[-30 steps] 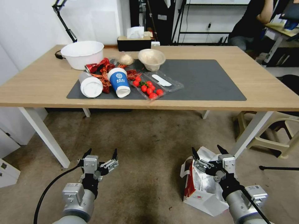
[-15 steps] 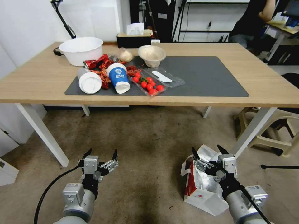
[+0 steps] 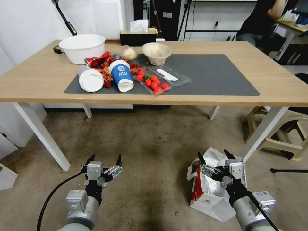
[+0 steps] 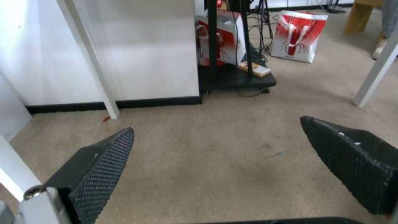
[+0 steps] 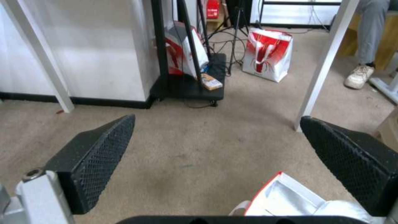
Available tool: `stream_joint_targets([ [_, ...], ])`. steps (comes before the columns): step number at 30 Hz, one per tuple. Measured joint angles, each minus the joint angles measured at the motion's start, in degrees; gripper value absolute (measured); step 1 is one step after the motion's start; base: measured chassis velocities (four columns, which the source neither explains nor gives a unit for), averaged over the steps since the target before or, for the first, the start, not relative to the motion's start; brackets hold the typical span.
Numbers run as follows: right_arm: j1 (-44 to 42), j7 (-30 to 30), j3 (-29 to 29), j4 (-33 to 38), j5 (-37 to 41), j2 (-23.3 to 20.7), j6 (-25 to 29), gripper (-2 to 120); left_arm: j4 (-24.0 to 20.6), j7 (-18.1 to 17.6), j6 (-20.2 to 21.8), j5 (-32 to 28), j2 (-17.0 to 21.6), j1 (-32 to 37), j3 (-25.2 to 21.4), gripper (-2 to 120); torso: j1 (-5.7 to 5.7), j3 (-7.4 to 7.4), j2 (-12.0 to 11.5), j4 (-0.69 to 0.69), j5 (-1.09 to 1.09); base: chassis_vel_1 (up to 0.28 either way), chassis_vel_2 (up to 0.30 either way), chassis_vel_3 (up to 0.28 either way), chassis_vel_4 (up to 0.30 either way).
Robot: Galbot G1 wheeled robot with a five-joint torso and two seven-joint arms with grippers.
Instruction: Pick up the food delivery bag from the floor and place it on the table.
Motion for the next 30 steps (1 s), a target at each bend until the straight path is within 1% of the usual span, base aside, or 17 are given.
stream_joint_targets([
  [2, -0.1, -0.1, 0.0, -0.1, -0.1, 0.1, 0.1, 100, 0.1, 0.0, 0.0, 0.0, 0.0, -0.1, 0.0, 100, -0.25, -0.53, -0.8, 0.0, 0.0, 0.0, 0.0, 0.0, 0.0],
  [4, -0.2, -0.1, 0.0, -0.1, -0.1, 0.1, 0.1, 100, 0.1, 0.0, 0.0, 0.0, 0.0, -0.1, 0.0, 100, -0.32, -0.68, -1.0, 0.0, 0.0, 0.0, 0.0, 0.0, 0.0],
  [6, -0.6, -0.1, 0.0, -0.2, -0.2, -0.1, 0.3, 100, 0.2, 0.0, 0.0, 0.0, -0.1, 0.0, 0.0, 100, -0.54, -1.16, -1.7, 0.0, 0.0, 0.0, 0.0, 0.0, 0.0],
  [8, -0.6, -0.1, 0.0, -0.3, -0.2, -0.2, 0.4, 100, 0.2, 0.0, 0.0, 0.0, -0.1, -0.1, 0.0, 100, -0.58, -1.24, -1.8, 0.0, 0.0, 0.0, 0.0, 0.0, 0.0],
  [10, -0.7, -0.2, 0.1, -0.4, -0.2, -0.3, 0.5, 100, 0.3, 0.0, -0.1, -0.1, -0.2, -0.1, 0.0, 100, -0.83, -1.75, -2.6, 0.0, 0.0, 0.0, 0.0, 0.0, 0.0],
  [12, -0.6, -0.2, 0.1, -0.5, -0.2, -0.3, 0.5, 100, 0.3, 0.0, -0.1, -0.1, -0.3, -0.2, 0.0, 100, -0.88, -1.86, -2.7, 0.0, 0.0, 0.0, 0.0, 0.0, 0.0],
  [18, -0.4, -0.2, 0.1, -0.5, -0.1, 0.3, 0.5, 100, 0.9, 0.1, -0.2, 0.0, -0.5, -0.4, 0.2, 100, -1.52, -2.88, -4.4, 0.0, 0.0, 0.0, 0.0, 0.0, 0.0],
  [22, -0.4, -0.2, 0.1, -0.6, -0.1, 0.2, 0.5, 100, 0.9, 0.1, -0.2, 0.0, -0.5, -0.6, 0.2, 100, -1.72, -3.28, -5.0, 0.0, 0.0, 0.0, 0.0, 0.0, 0.0],
  [25, -0.5, -0.2, 0.1, -0.8, -0.1, 0.1, 0.5, 100, 1.0, 0.1, -0.2, 0.0, -0.5, -0.6, 0.1, 100, -1.97, -4.0, -6.0, 0.0, 0.0, 0.0, 0.0, 0.0, 0.0],
  [30, -0.4, -0.2, 0.0, -0.9, -0.2, 0.1, 0.5, 100, 1.0, 0.0, -0.3, 0.0, -0.6, -0.5, 0.1, 100, -2.21, -4.58, -6.8, 0.0, 0.0, 0.0, 0.0, 0.0, 0.0],
])
